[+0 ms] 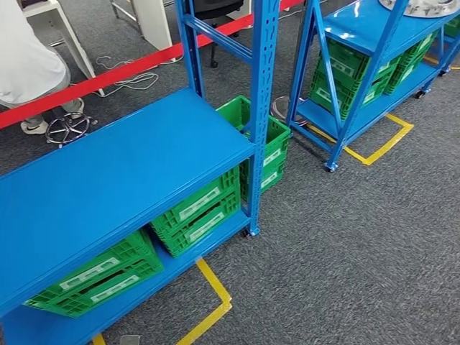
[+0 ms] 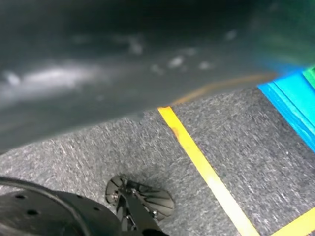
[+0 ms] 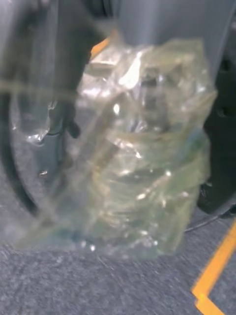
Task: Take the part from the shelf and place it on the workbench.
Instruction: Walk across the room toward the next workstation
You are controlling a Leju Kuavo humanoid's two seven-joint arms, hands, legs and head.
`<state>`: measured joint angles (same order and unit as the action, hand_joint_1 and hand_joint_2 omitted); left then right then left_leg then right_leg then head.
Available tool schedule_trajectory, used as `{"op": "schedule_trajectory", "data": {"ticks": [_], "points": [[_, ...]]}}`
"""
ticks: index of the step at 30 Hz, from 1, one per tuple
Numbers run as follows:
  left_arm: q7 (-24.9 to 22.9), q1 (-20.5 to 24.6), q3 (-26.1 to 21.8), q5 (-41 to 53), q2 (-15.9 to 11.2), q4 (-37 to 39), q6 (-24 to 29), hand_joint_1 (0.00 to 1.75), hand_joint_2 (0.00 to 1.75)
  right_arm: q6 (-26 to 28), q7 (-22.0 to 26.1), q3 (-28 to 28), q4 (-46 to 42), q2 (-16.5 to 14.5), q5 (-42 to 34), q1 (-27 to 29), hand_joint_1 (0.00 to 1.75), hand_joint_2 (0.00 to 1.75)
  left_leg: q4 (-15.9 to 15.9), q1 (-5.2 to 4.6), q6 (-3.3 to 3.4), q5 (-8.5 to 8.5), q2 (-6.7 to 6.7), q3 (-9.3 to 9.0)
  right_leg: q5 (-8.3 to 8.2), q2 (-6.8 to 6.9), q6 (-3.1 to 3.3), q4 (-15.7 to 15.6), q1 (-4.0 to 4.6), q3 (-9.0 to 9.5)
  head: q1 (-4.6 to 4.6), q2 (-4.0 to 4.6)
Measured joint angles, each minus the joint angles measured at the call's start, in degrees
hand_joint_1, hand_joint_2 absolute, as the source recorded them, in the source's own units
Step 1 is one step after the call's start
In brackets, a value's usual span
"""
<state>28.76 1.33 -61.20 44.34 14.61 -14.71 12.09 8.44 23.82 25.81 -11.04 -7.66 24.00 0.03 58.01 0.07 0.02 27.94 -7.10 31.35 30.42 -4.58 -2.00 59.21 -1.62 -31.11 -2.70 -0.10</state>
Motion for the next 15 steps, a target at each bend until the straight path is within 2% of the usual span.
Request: {"op": "schedule_trajectory", "data": {"ticks": [1,2,3,5,6,7,8,9,10,11,12,13,14,15], "points": [[0.02,-0.08,-0.14,0.04,-0.01,0.00,0.00,0.00,0.00,0.02,0.00,0.04,0.00,0.04,0.05,0.00,0.00,0.00,0.13,0.09,-0.24,0.09,-0.18,0.15,-0.03,0.72,0.36,-0.04,0.03,0.04,-0.04,0.01],[0.03,-0.13,-0.27,0.06,0.01,0.00,0.00,0.00,0.00,0.05,0.02,0.08,0.00,0.07,0.09,0.00,0.00,0.00,0.78,0.06,-0.49,0.51,0.53,0.47,-0.05,1.40,0.78,-0.12,0.02,0.16,-0.18,0.01],[0.04,-0.10,-0.39,0.09,0.04,0.00,0.00,0.00,0.00,0.05,0.03,0.11,0.00,0.08,0.11,0.00,0.00,0.00,2.35,0.00,-0.74,1.48,1.90,1.23,-0.04,2.18,1.18,-0.22,-0.01,0.26,-0.38,0.01],[0.05,0.09,-0.49,0.11,0.12,0.00,0.00,0.00,0.00,0.02,0.03,0.16,0.00,0.08,0.15,0.05,0.00,0.00,8.92,-0.10,-1.19,4.84,5.28,4.48,0.15,3.96,1.83,-0.33,0.13,0.38,-0.81,0.01],[0.05,0.14,-0.50,0.12,0.14,0.00,0.00,0.00,0.00,0.02,0.03,0.20,0.00,0.08,0.15,0.11,0.00,0.00,12.83,-0.05,-1.31,6.43,6.16,6.52,0.27,4.93,2.00,-0.33,0.28,0.40,-0.89,0.01],[0.05,0.11,-0.52,0.13,0.16,0.00,0.00,0.00,0.00,0.02,0.02,0.25,0.00,0.09,0.15,0.16,0.00,0.00,15.72,-0.01,-1.33,7.22,6.56,8.06,0.39,5.86,2.10,-0.33,0.42,0.45,-0.86,0.01],[0.05,0.02,-0.55,0.15,0.17,0.00,0.00,0.00,0.00,0.04,0.02,0.30,0.00,0.09,0.15,0.16,0.00,0.00,16.72,0.00,-1.23,6.86,6.72,8.67,0.52,6.69,2.17,-0.33,0.55,0.54,-0.88,0.01],[0.05,-0.08,-0.57,0.19,0.19,0.00,0.00,0.00,0.00,0.05,0.02,0.32,0.00,0.10,0.15,0.12,0.00,0.00,15.40,-0.05,-0.99,5.36,6.85,8.11,0.66,7.40,2.18,-0.33,0.68,0.71,-0.88,0.01],[0.05,-0.15,-0.61,0.22,0.19,0.00,0.00,0.00,0.00,0.06,0.02,0.33,0.00,0.09,0.15,0.05,0.00,0.00,12.13,-0.19,-0.58,3.13,7.26,6.53,0.83,8.06,2.16,-0.35,0.82,0.98,-0.89,0.01],[0.05,-0.15,-0.66,0.25,0.17,-0.01,0.00,0.00,0.00,0.06,0.02,0.33,0.01,0.07,0.15,0.01,0.00,0.00,8.14,-0.57,0.07,1.21,8.61,4.54,1.03,8.70,2.12,-0.39,0.94,1.16,-0.87,0.01],[0.05,-0.09,-0.70,0.26,0.16,-0.02,0.00,0.00,0.00,0.05,0.03,0.33,0.01,0.04,0.16,-0.01,0.00,0.00,4.54,-1.02,0.74,0.02,10.07,2.76,1.27,9.34,1.96,-0.43,1.11,1.46,-0.87,0.01],[0.05,0.03,-0.73,0.28,0.16,-0.02,0.00,0.00,0.00,0.05,0.03,0.33,0.01,0.02,0.16,-0.01,0.00,0.00,2.06,-1.44,1.28,-0.49,11.30,1.57,1.45,10.03,1.77,-0.49,1.22,1.62,-0.91,0.01],[0.07,0.10,-0.76,0.29,0.15,-0.03,-0.01,0.00,0.00,0.04,0.03,0.33,0.01,-0.01,0.15,-0.02,0.00,0.00,0.91,-1.77,1.64,-0.35,12.03,1.10,1.57,10.74,1.56,-0.58,1.29,1.74,-0.90,0.01],[0.07,0.09,-0.79,0.29,0.15,-0.03,-0.01,0.00,0.00,0.03,0.03,0.34,0.00,-0.01,0.15,-0.08,0.00,0.00,0.55,-1.87,1.77,-0.23,11.63,1.12,1.63,11.47,1.32,-0.74,1.38,2.03,-0.96,0.01]]}}
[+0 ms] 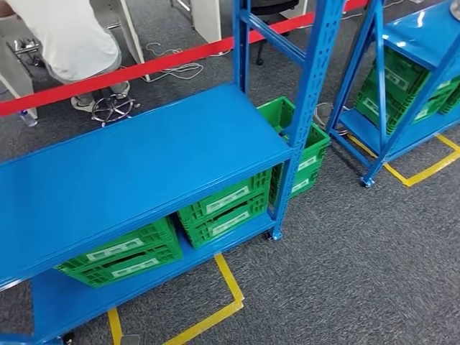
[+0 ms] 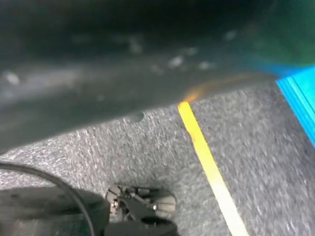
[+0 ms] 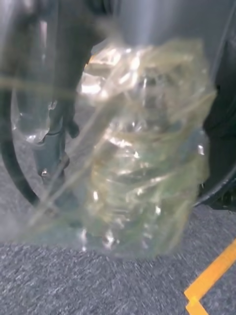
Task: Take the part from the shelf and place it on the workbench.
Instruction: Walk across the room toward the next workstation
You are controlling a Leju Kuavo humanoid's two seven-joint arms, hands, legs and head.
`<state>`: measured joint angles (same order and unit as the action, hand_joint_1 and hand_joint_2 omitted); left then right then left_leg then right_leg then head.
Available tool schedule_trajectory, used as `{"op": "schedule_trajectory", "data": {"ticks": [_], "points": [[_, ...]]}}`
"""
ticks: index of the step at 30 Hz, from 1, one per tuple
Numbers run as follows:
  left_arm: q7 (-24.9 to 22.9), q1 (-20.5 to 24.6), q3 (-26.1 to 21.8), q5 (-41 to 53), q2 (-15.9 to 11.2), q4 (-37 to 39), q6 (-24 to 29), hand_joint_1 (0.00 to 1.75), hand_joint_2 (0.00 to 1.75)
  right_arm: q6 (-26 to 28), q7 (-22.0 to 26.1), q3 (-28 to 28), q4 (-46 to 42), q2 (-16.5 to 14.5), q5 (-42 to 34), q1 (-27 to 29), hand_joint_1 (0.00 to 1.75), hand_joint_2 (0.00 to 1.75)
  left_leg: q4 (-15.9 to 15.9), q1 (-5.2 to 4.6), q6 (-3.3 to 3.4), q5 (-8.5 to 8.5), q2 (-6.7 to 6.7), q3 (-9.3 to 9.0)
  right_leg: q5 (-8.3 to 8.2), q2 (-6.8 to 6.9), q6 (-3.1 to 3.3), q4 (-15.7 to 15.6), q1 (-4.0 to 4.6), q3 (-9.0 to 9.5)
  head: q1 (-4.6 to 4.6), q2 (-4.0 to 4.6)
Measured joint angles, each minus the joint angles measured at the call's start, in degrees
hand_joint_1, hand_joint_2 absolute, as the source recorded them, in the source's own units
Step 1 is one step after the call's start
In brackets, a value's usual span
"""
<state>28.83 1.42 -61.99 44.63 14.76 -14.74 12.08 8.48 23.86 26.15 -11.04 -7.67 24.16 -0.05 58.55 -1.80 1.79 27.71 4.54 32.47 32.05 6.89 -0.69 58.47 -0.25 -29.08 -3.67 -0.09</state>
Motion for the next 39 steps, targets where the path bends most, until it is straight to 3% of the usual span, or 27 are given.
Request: {"op": "schedule_trajectory", "data": {"ticks": [1,2,3,5,7,8,9,10,12,14,16,17,19,21,23,24,25,27,29,30,31,32,34,36,37,38,39], "points": [[0.01,-0.07,-0.03,0.00,0.02,0.01,-0.01,0.00,0.00,-0.01,-0.01,0.01,-0.01,0.01,-0.01,-0.09,0.00,0.00,-0.41,0.22,0.09,-0.24,-0.80,-0.12,0.12,0.52,-0.21,-0.13,0.01,0.13,-0.01,0.00],[0.01,-0.21,-0.06,-0.01,0.04,0.00,-0.01,0.00,0.00,-0.02,0.01,0.01,-0.03,0.01,0.00,-0.20,0.00,0.00,-0.96,0.44,0.19,-0.50,-1.52,-0.36,0.49,-0.01,-0.42,0.09,0.00,0.23,0.13,0.01],[0.01,-0.29,-0.10,-0.02,0.08,0.00,0.00,0.00,0.00,-0.02,0.02,0.01,-0.04,0.02,0.01,-0.27,0.00,0.00,-1.50,0.70,0.33,-0.80,-2.24,-0.65,1.30,-1.39,-0.62,1.21,-0.02,-0.16,0.23,0.01],[0.01,-0.19,-0.14,-0.03,0.15,-0.01,-0.09,0.00,0.00,-0.04,0.05,0.01,-0.06,0.03,0.03,-0.26,0.00,0.00,-2.09,1.06,0.50,-1.13,-3.64,-1.01,4.26,-5.14,-0.97,7.16,-0.18,-3.02,0.57,0.01],[0.08,-0.04,-0.16,-0.01,0.19,-0.01,-0.25,0.00,0.00,-0.11,0.02,0.01,-0.05,0.05,0.07,-0.07,0.00,0.00,-2.08,1.14,0.57,-1.10,-5.25,-1.03,6.59,-6.62,-1.29,14.13,-0.34,-6.99,0.69,0.00],[0.15,-0.06,-0.16,0.00,0.20,-0.01,-0.33,0.00,0.00,-0.15,0.00,0.01,-0.04,0.06,0.10,0.04,0.00,0.00,-2.05,1.16,0.52,-1.04,-6.07,-1.11,6.28,-6.74,-1.43,15.41,-0.41,-8.10,0.69,0.00],[0.23,-0.10,-0.17,0.04,0.21,-0.01,-0.37,0.00,0.00,-0.17,0.00,0.01,-0.04,0.07,0.13,0.12,0.00,0.00,-1.99,1.23,0.39,-0.95,-6.92,-1.26,4.75,-6.83,-1.57,14.42,-0.49,-8.15,0.68,0.00],[0.32,-0.14,-0.19,0.08,0.21,-0.01,-0.40,0.00,0.00,-0.19,0.00,0.01,-0.04,0.08,0.15,0.14,0.00,0.00,-1.91,1.33,0.16,-0.80,-7.75,-1.47,2.35,-7.11,-1.70,11.44,-0.62,-7.19,0.69,0.00],[0.44,-0.11,-0.21,0.16,0.20,-0.01,-0.43,0.00,0.00,-0.21,0.02,0.01,0.02,0.10,0.18,0.15,0.00,0.00,-1.41,1.43,-0.53,-0.31,-9.24,-1.64,-1.53,-9.30,-1.95,3.96,-1.12,-4.16,0.78,0.00],[0.52,-0.02,-0.22,0.18,0.15,-0.01,-0.43,0.00,0.00,-0.26,0.04,0.00,0.11,0.11,0.26,0.12,0.00,0.00,-0.88,1.39,-1.19,-0.07,-10.46,-1.28,-2.17,-11.10,-1.62,0.66,-1.37,-2.47,0.84,0.00],[0.57,-0.13,-0.23,0.18,0.10,-0.02,-0.43,0.00,0.00,-0.26,0.07,0.01,0.15,0.12,0.33,0.07,0.00,0.00,-0.68,1.52,-1.66,-0.11,-11.53,-0.86,-1.96,-10.47,-0.84,0.59,-1.29,-2.13,0.81,0.00],[0.58,-0.23,-0.23,0.18,0.10,-0.02,-0.43,0.00,0.00,-0.25,0.07,0.02,0.15,0.13,0.34,0.07,0.00,0.00,-0.42,1.53,-1.92,0.10,-11.06,-0.70,-1.96,-9.88,-0.50,0.55,-1.28,-2.04,0.76,0.00],[0.59,-0.17,-0.24,0.18,0.10,-0.03,-0.43,0.00,0.00,-0.26,0.11,0.05,0.15,0.13,0.36,0.09,0.00,0.00,2.53,1.49,-2.53,1.94,-8.36,0.75,-1.90,-8.51,0.20,0.39,-1.34,-1.81,0.37,0.00],[0.59,0.05,-0.24,0.20,0.12,-0.03,-0.43,0.00,0.00,-0.28,0.13,0.08,0.15,0.14,0.37,0.18,0.00,0.00,9.76,1.59,-3.05,5.27,-5.64,4.48,-1.62,-6.81,0.69,0.38,-1.13,-1.68,0.03,0.00],[0.59,0.00,-0.24,0.22,0.12,-0.03,-0.43,0.00,0.00,-0.26,0.12,0.11,0.15,0.15,0.37,0.24,0.00,0.00,15.52,1.78,-3.18,6.68,-5.02,7.65,-1.29,-5.12,0.86,0.38,-0.94,-1.48,0.04,0.00],[0.59,-0.10,-0.24,0.24,0.12,-0.03,-0.43,0.00,0.00,-0.26,0.12,0.14,0.15,0.15,0.37,0.22,0.00,0.00,15.55,1.80,-3.06,5.74,-4.91,7.82,-1.11,-4.40,0.87,0.38,-0.85,-1.29,0.03,0.00],[0.59,-0.20,-0.25,0.26,0.12,-0.03,-0.43,0.00,0.00,-0.26,0.12,0.17,0.15,0.15,0.37,0.17,0.00,0.00,13.34,1.74,-2.78,3.82,-4.69,6.85,-0.90,-3.73,0.85,0.37,-0.74,-1.00,0.03,0.00],[0.59,-0.19,-0.27,0.29,0.07,-0.03,-0.43,0.00,0.00,-0.26,0.12,0.21,0.16,0.10,0.37,0.12,0.00,0.00,5.98,1.13,-1.62,-0.05,-2.59,3.26,-0.36,-2.41,0.68,0.29,-0.46,-0.33,0.07,0.00],[0.62,0.01,-0.27,0.31,0.02,-0.03,-0.43,0.00,0.00,-0.26,0.13,0.23,0.18,0.04,0.37,0.07,0.00,0.00,1.10,0.36,-0.54,-1.01,-0.24,0.85,0.19,-1.12,0.25,0.17,-0.19,-0.07,0.08,0.00],[0.64,0.04,-0.26,0.31,-0.02,-0.04,-0.43,0.00,0.00,-0.26,0.13,0.25,0.18,0.02,0.38,0.01,0.00,0.00,0.45,0.11,-0.26,-0.58,0.16,0.57,0.39,-0.41,0.00,0.03,-0.12,0.02,0.09,0.00],[0.66,-0.01,-0.26,0.31,-0.01,-0.04,-0.43,0.00,0.00,-0.27,0.13,0.26,0.17,0.02,0.39,-0.12,0.00,0.00,0.04,0.11,-0.13,-0.54,-0.49,0.48,0.50,0.36,-0.25,-0.18,-0.07,0.44,0.05,0.00],[0.66,-0.14,-0.26,0.31,0.01,-0.04,-0.43,0.00,0.00,-0.27,0.13,0.28,0.15,0.03,0.41,-0.25,0.00,0.00,-0.38,0.28,-0.06,-0.73,-1.22,0.27,0.71,0.37,-0.48,-0.25,-0.10,0.82,0.11,0.00],[0.66,-0.24,-0.28,0.30,0.06,-0.04,-0.43,0.00,0.00,-0.28,0.15,0.30,0.12,0.04,0.44,-0.37,0.00,0.00,-1.34,0.77,0.21,-1.25,-2.72,-0.28,2.13,-2.45,-0.93,1.92,-0.21,0.29,0.28,0.00],[0.68,-0.08,-0.29,0.27,0.12,-0.05,-0.52,0.00,0.00,-0.40,0.21,0.36,0.12,0.05,0.32,-0.24,0.00,0.00,-1.64,1.07,0.46,-1.40,-4.00,-0.55,5.05,-5.98,-1.29,8.59,-0.41,-3.33,0.53,0.00],[0.71,-0.02,-0.30,0.26,0.14,-0.05,-0.61,0.00,0.00,-0.45,0.27,0.42,0.13,0.07,0.17,-0.15,0.00,0.00,-1.63,1.10,0.52,-1.32,-4.62,-0.61,6.24,-6.55,-1.44,12.38,-0.45,-5.62,0.59,0.00],[0.74,-0.05,-0.31,0.26,0.16,-0.05,-0.69,0.00,0.00,-0.49,0.36,0.49,0.13,0.08,0.02,-0.05,0.00,0.00,-1.62,1.11,0.55,-1.18,-5.16,-0.76,6.44,-6.73,-1.58,14.92,-0.47,-7.50,0.62,0.00],[0.78,-0.11,-0.32,0.26,0.19,-0.05,-0.77,0.00,0.00,-0.45,0.45,0.54,0.13,0.09,-0.11,0.04,0.00,0.00,-1.61,1.13,0.49,-0.99,-5.63,-0.99,5.42,-6.78,-1.71,15.48,-0.50,-8.55,0.62,0.00]]}}
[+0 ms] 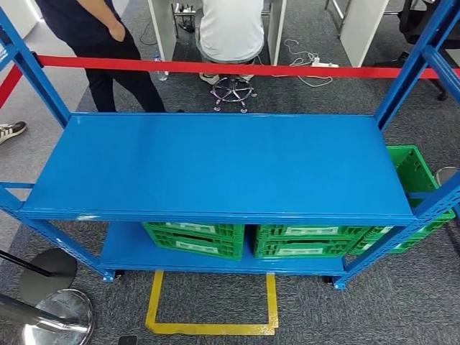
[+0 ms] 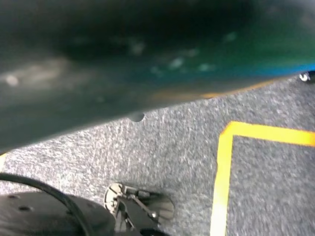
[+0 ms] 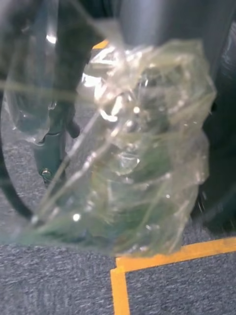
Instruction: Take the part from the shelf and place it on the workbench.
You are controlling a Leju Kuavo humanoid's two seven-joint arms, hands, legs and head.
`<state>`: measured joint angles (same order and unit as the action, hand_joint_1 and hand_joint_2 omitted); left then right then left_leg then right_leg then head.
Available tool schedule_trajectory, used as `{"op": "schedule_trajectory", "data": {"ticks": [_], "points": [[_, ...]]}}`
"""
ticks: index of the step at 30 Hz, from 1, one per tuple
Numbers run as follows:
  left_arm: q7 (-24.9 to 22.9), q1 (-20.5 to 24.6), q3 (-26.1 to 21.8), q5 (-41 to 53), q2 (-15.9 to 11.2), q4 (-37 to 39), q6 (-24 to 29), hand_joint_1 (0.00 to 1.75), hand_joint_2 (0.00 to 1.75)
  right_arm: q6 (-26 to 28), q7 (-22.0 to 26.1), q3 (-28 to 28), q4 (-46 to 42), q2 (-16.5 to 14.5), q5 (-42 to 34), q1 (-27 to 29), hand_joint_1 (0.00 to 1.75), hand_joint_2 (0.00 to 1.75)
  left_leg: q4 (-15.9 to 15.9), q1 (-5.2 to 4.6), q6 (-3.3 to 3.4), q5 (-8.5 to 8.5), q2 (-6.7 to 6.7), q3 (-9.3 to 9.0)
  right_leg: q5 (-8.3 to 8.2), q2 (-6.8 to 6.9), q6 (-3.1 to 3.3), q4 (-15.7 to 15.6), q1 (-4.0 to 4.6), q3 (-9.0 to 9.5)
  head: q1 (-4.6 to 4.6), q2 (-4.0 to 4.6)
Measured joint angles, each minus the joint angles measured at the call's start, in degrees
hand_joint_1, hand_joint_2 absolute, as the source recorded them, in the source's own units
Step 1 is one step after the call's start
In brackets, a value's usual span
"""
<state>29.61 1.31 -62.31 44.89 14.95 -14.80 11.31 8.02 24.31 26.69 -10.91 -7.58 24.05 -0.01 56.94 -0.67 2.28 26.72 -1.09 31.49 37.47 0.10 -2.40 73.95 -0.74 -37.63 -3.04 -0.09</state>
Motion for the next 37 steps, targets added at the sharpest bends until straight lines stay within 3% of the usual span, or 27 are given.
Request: {"op": "schedule_trajectory", "data": {"ticks": [2,4,6,8,10,13,14,15,16,19,20,23,24,27,31,37], "points": [[0.03,-0.11,-0.03,0.00,0.04,0.00,-0.07,0.00,0.00,0.14,0.14,0.05,0.00,0.02,-0.14,0.06,0.00,0.00,0.13,0.12,-0.41,0.60,-0.69,-0.77,-5.03,-0.01,-0.25,-5.30,-0.17,1.06,-0.01,0.00],[0.06,-0.06,-0.07,0.03,0.02,0.00,-0.10,0.00,0.00,0.19,0.26,0.07,0.02,0.03,-0.19,-0.01,0.00,0.00,0.56,0.05,-1.09,1.42,-1.05,-1.24,-8.40,-0.35,-0.20,-11.98,-0.32,3.68,0.09,0.00],[0.14,0.03,-0.13,0.09,-0.02,0.00,-0.10,0.00,0.00,0.20,0.37,0.08,0.04,0.03,-0.19,-0.08,0.00,0.00,0.93,-0.12,-1.59,1.88,-1.20,-1.18,-8.52,-0.74,0.55,-14.20,-0.25,4.83,0.04,-0.01],[0.22,0.03,-0.17,0.16,-0.06,-0.01,-0.07,0.00,0.00,0.32,0.39,0.14,0.04,0.03,-0.17,-0.05,0.00,0.00,1.13,-0.07,-1.89,2.12,-1.17,-1.13,-8.47,-0.72,1.46,-14.39,-0.24,5.00,-0.08,-0.01],[0.24,0.02,-0.20,0.22,-0.06,-0.02,-0.04,0.00,0.00,0.43,0.37,0.28,0.04,0.02,-0.15,0.01,0.00,0.00,3.10,0.03,-2.46,3.58,-0.57,-0.40,-8.40,-0.52,2.05,-14.48,-0.37,5.15,-0.28,0.00],[0.25,0.10,-0.20,0.26,-0.04,-0.03,-0.04,0.00,0.00,0.45,0.29,0.45,0.04,0.02,-0.07,0.01,0.00,0.00,13.26,0.34,-3.38,8.45,0.34,4.61,-8.13,0.04,2.57,-14.51,-0.40,5.33,-0.60,0.00],[0.25,0.06,-0.21,0.26,-0.04,-0.04,-0.07,0.00,0.00,0.46,0.25,0.51,0.04,0.02,-0.06,0.04,0.00,0.00,16.22,0.42,-3.45,9.23,0.41,6.25,-8.04,0.19,2.65,-14.50,-0.38,5.40,-0.58,0.00],[0.25,0.01,-0.21,0.26,-0.04,-0.03,-0.10,0.00,0.00,0.49,0.18,0.60,0.04,0.02,-0.07,0.05,0.00,0.00,17.40,0.45,-3.39,8.89,0.44,7.08,-7.93,0.29,2.69,-14.49,-0.34,5.51,-0.60,0.00],[0.25,-0.04,-0.23,0.27,-0.04,-0.03,-0.14,0.00,0.00,0.52,0.12,0.69,0.04,0.02,-0.07,0.04,0.00,0.00,16.45,0.44,-3.17,7.42,0.44,6.90,-7.83,0.33,2.71,-14.50,-0.27,5.68,-0.60,0.00],[0.23,-0.01,-0.45,0.28,-0.07,-0.04,-0.18,0.00,0.00,0.59,0.02,0.88,0.04,-0.07,-0.10,-0.01,0.00,0.00,6.01,-0.06,-1.42,1.26,0.79,2.58,-7.47,0.37,2.60,-14.59,0.09,6.29,-0.57,0.00],[0.22,0.06,-0.56,0.30,-0.08,-0.04,-0.18,0.00,0.44,0.59,-0.02,0.90,0.04,-0.10,-0.12,-0.03,0.00,0.00,3.43,-0.26,-0.89,0.51,0.95,1.47,-7.38,0.42,2.47,-14.62,0.18,6.34,-0.57,0.00],[0.11,0.12,-0.80,0.39,-0.06,-0.04,-0.17,0.00,1.75,0.59,-0.20,0.95,0.04,-0.15,-0.26,-0.14,0.00,1.31,1.28,-0.37,-0.44,0.55,0.96,0.64,-7.44,0.71,1.77,-15.04,0.21,6.44,-0.60,-0.01],[-0.02,0.05,-0.84,0.70,-0.03,-0.04,-0.13,0.00,1.75,0.74,-0.30,0.99,0.04,-0.15,-0.19,-0.14,0.00,1.75,0.66,-0.30,-1.05,0.32,0.84,0.30,-7.73,0.77,1.87,-15.49,0.24,6.61,-0.50,0.00],[-0.40,-0.04,-0.86,1.93,0.07,-0.04,-1.18,0.00,1.75,1.05,-0.67,1.13,0.04,-0.15,0.03,-0.28,0.00,1.75,-0.65,-0.22,-2.51,-0.06,0.64,-0.62,-7.89,0.75,2.85,-16.85,0.32,7.42,-0.12,0.01],[0.23,-0.02,-1.08,0.64,0.20,-0.04,-4.37,0.00,0.00,-0.22,0.61,1.79,0.03,-0.15,-0.81,-0.34,0.00,0.00,-0.55,-0.42,-1.83,0.20,0.65,-0.80,-7.88,0.72,2.27,-17.30,0.15,7.75,-0.10,0.00],[-0.04,-0.04,-1.46,0.52,0.23,-0.04,-5.66,0.00,0.00,-0.76,0.56,2.73,0.03,-0.15,-1.04,-0.32,0.00,0.00,-0.45,-0.66,-1.47,0.28,0.65,-0.75,-8.03,0.71,1.80,-17.45,-0.08,8.37,-0.13,0.00]]}}
